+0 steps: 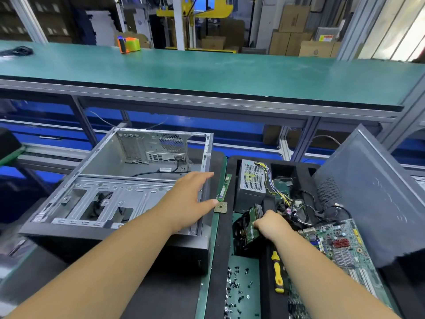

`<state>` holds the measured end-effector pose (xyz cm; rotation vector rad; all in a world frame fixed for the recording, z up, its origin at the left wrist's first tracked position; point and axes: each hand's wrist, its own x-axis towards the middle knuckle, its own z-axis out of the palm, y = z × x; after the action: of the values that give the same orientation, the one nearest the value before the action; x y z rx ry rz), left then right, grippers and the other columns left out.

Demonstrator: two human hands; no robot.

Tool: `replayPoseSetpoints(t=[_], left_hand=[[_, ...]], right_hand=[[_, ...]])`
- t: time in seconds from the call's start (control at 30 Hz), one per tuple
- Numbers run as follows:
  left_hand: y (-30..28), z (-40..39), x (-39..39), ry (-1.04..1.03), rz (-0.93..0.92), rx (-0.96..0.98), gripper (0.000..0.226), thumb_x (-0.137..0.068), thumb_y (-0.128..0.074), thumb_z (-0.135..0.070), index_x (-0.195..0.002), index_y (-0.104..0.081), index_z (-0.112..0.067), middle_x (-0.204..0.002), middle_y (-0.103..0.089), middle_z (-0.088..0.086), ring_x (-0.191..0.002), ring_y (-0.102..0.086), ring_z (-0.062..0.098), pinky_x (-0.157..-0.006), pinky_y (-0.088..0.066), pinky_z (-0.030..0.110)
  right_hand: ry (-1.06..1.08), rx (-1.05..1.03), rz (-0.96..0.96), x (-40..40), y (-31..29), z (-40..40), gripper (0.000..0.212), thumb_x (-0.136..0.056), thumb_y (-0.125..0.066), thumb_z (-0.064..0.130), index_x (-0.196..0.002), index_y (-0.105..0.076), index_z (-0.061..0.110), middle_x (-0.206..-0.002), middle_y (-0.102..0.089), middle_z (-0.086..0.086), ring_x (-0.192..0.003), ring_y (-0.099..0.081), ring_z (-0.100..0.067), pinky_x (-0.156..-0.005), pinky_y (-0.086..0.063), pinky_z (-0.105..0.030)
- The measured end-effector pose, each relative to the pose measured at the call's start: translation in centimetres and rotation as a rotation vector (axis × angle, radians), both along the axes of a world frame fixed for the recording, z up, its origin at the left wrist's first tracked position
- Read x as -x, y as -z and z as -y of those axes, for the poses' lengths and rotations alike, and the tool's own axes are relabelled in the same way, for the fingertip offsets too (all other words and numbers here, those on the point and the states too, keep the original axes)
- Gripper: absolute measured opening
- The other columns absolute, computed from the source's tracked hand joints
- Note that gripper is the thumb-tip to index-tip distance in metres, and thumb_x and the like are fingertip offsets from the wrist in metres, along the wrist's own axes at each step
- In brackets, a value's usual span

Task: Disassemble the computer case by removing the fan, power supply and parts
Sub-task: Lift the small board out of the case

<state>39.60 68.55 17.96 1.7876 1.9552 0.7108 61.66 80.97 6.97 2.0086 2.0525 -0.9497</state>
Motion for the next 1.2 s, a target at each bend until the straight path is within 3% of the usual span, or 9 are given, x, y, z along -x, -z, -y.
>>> replayPoseSetpoints(t=[0.13,0.23,0.37,0.47,0.53,0.77,0.9,1.03,1.2], left_hand=[[-0.1,0.2,-0.2,-0.008,0.009,-0.011,0.065,-0.090,-0.063,-0.044,-0.147,-0.031,-0.040,-0.149,-0.033,-0.015,-0.139,-0.030,0.009,-0.111,-0.027,0.030],[-0.1,0.6,-0.3,-0.003,0.017,-0.010,0.065,-0.090,-0.062,-0.042,-0.147,-0.031,-0.040,-0.150,-0.032,-0.015,-0.139,-0.029,0.007,-0.113,-0.027,0.031],[-0.4,1.2,0.4,0.010,0.033,-0.018,0.064,-0.091,-0.063,-0.040,-0.147,-0.033,-0.038,-0.149,-0.032,-0.016,-0.137,-0.031,0.006,-0.109,-0.024,0.024],[-0.6,1.7,1.6,0.023,0.040,-0.018,0.063,-0.091,-0.063,-0.040,-0.148,-0.033,-0.038,-0.150,-0.031,-0.016,-0.139,-0.028,0.006,-0.110,-0.022,0.024],[-0.8,2.1,2.6,0.032,0.051,-0.011,0.063,-0.091,-0.062,-0.040,-0.147,-0.033,-0.039,-0.151,-0.031,-0.015,-0.139,-0.028,0.007,-0.114,-0.023,0.028],[-2.0,3.6,9.4,0.001,0.065,-0.024,0.062,-0.090,-0.065,-0.041,-0.146,-0.037,-0.039,-0.147,-0.035,-0.014,-0.136,-0.034,0.008,-0.108,-0.026,0.023],[-2.5,4.6,15.0,-0.042,0.110,-0.031,0.061,-0.089,-0.066,-0.041,-0.144,-0.039,-0.039,-0.145,-0.037,-0.013,-0.133,-0.039,0.009,-0.104,-0.029,0.023],[-2.3,5.4,20.5,-0.106,0.164,-0.046,0.061,-0.089,-0.067,-0.038,-0.144,-0.040,-0.036,-0.144,-0.039,-0.009,-0.133,-0.040,0.013,-0.108,-0.034,0.029],[-1.2,5.8,26.1,-0.334,-0.023,-0.027,0.072,-0.087,-0.065,-0.043,-0.149,-0.031,-0.025,-0.148,-0.039,0.005,-0.134,-0.037,0.027,-0.107,-0.037,0.042]], right_hand=[[-0.099,0.025,0.105,0.4,-1.7,0.6,0.045,-0.092,-0.048,-0.003,-0.136,-0.053,0.004,-0.094,-0.053,-0.008,-0.090,-0.058,-0.030,-0.064,-0.045,-0.030],[-0.317,-0.018,0.307,0.6,-3.6,0.8,0.058,-0.088,-0.044,-0.014,-0.141,-0.049,0.008,-0.125,-0.056,-0.017,-0.104,-0.058,-0.033,-0.086,-0.049,-0.040],[-0.226,0.076,0.254,1.2,-5.2,0.8,0.031,-0.102,-0.037,0.008,-0.125,-0.056,0.002,-0.124,-0.057,-0.016,-0.100,-0.056,-0.026,-0.077,-0.045,-0.030],[-0.247,0.094,0.247,1.5,-6.4,1.3,0.048,-0.107,-0.034,0.035,-0.138,-0.052,0.003,-0.143,-0.051,-0.014,-0.127,-0.051,-0.029,-0.100,-0.041,-0.030],[-0.203,0.072,0.205,2.0,-7.1,1.7,0.054,-0.106,-0.035,0.043,-0.136,-0.053,0.003,-0.144,-0.051,-0.015,-0.128,-0.051,-0.029,-0.101,-0.040,-0.031],[0.119,0.015,-0.273,8.5,-10.1,3.3,0.060,-0.100,-0.044,0.052,-0.141,-0.047,0.008,-0.131,-0.060,-0.012,-0.114,-0.059,-0.030,-0.100,-0.048,-0.040],[0.149,-0.027,-0.315,13.5,-11.6,4.8,0.063,-0.096,-0.044,0.057,-0.141,-0.046,0.012,-0.126,-0.059,-0.005,-0.107,-0.057,-0.025,-0.090,-0.046,-0.038],[0.194,-0.036,-0.260,17.1,-12.7,6.2,0.068,-0.098,-0.048,0.053,-0.149,-0.035,0.010,-0.146,-0.046,-0.012,-0.121,-0.049,-0.031,-0.089,-0.037,-0.036],[0.321,0.013,-0.267,18.6,-13.1,6.7,0.066,-0.098,-0.053,0.047,-0.147,-0.038,0.005,-0.148,-0.044,-0.017,-0.131,-0.045,-0.036,-0.093,-0.039,-0.039]])
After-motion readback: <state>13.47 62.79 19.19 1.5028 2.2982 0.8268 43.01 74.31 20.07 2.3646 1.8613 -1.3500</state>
